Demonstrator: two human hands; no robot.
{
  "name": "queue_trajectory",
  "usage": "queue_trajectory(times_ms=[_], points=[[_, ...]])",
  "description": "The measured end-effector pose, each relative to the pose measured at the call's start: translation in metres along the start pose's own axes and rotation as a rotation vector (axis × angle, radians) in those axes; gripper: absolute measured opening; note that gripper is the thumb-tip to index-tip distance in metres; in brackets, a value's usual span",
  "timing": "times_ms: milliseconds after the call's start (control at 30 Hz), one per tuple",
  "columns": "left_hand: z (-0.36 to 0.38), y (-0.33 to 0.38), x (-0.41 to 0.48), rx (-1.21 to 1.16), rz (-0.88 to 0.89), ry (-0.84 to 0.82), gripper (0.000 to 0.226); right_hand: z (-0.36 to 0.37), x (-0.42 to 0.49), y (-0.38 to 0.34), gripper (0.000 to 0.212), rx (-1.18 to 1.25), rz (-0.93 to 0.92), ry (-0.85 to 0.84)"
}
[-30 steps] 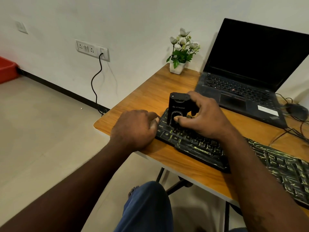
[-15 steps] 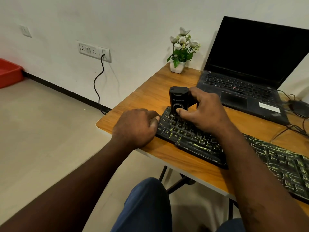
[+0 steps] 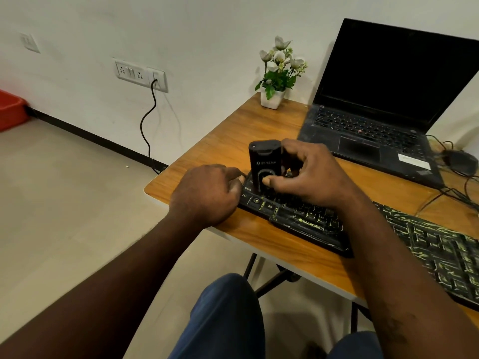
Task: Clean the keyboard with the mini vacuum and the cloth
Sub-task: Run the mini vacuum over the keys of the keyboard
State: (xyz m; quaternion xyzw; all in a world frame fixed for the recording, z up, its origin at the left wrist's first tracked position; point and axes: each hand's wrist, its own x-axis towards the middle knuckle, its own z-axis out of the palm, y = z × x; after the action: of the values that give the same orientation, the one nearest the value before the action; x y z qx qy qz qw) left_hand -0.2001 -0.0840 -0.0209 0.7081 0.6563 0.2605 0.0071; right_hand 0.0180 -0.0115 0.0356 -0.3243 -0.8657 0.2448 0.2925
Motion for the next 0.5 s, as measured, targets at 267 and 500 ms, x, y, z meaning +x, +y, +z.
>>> queue_trajectory(times_ms=[267,500], points=[[-0.0004,0.0008,-0.0005,-0.021,0.002,0.005,0.027,0.0027,-0.0004,-0.001,0.041,0.026,0.01,-0.016],[0.0003,-0.0002,0.0006,-0.026,-0.01,-0.008,0.033,0.0006,0.0019,-0.0015,0.043,-0.067,0.024,0.077]])
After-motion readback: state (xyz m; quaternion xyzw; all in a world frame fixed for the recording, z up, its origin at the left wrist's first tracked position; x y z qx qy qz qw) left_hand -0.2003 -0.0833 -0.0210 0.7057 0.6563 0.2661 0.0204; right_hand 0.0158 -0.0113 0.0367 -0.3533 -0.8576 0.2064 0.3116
